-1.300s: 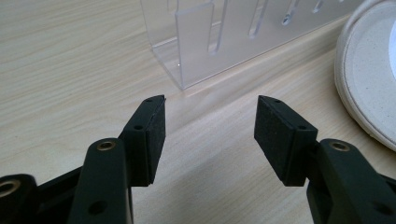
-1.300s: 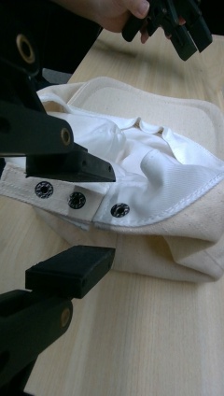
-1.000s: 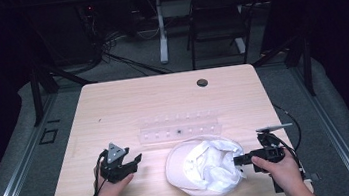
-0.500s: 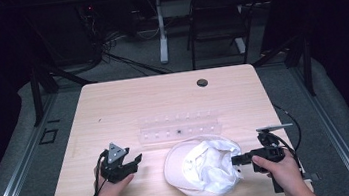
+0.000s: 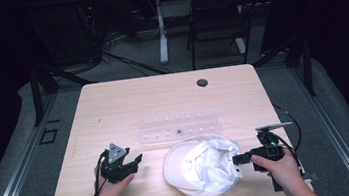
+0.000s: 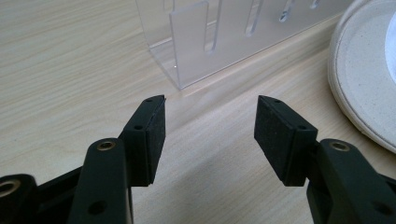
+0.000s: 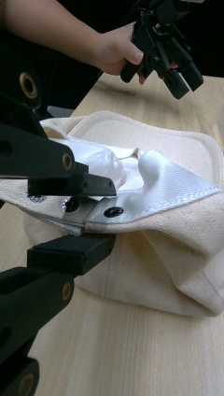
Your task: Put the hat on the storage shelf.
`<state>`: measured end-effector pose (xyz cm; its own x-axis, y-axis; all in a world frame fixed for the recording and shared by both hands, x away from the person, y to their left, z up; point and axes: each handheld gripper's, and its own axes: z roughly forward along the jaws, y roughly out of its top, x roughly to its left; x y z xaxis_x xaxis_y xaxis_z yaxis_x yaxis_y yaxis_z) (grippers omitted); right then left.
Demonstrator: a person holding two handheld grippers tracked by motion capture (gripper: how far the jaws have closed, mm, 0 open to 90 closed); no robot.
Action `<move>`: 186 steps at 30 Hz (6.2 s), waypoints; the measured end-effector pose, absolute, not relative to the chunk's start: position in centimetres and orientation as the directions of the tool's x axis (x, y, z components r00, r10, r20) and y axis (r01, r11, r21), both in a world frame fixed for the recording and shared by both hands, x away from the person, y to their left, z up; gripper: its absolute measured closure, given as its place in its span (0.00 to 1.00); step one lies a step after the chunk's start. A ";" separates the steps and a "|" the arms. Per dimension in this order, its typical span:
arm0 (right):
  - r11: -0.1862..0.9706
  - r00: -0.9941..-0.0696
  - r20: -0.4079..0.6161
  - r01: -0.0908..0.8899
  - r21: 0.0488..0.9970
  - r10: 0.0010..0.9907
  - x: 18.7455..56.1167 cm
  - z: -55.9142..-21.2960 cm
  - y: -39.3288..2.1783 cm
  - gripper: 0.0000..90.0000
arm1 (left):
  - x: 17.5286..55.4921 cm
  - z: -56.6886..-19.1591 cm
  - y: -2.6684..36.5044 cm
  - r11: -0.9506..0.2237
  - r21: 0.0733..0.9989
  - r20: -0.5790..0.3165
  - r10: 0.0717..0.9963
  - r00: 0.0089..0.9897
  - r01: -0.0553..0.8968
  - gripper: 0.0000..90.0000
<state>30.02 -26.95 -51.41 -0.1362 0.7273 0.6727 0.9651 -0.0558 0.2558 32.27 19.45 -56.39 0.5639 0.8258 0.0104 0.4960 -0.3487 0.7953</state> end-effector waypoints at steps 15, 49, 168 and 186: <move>-0.051 -0.149 0.643 0.958 0.282 0.751 29.9 -50.3 -26.5 0.83 | 32.3 -56.4 19.4 -0.351 0.795 0.010 0.823 0.567 0.495 0.49; 0.018 -0.210 0.601 0.951 0.310 0.771 30.8 -48.0 -24.8 0.94 | 32.3 -56.4 19.3 -0.360 0.791 0.017 0.821 0.571 0.495 0.49; -0.106 -0.429 0.749 0.830 0.547 0.505 35.6 -34.9 -20.0 0.94 | 27.2 -51.7 9.5 -0.385 0.876 -0.009 0.589 0.808 0.291 0.47; -0.124 -0.422 0.746 0.825 0.552 0.515 36.3 -34.3 -19.8 0.94 | 27.0 -52.0 5.2 -0.434 0.865 0.028 0.544 0.839 0.252 0.37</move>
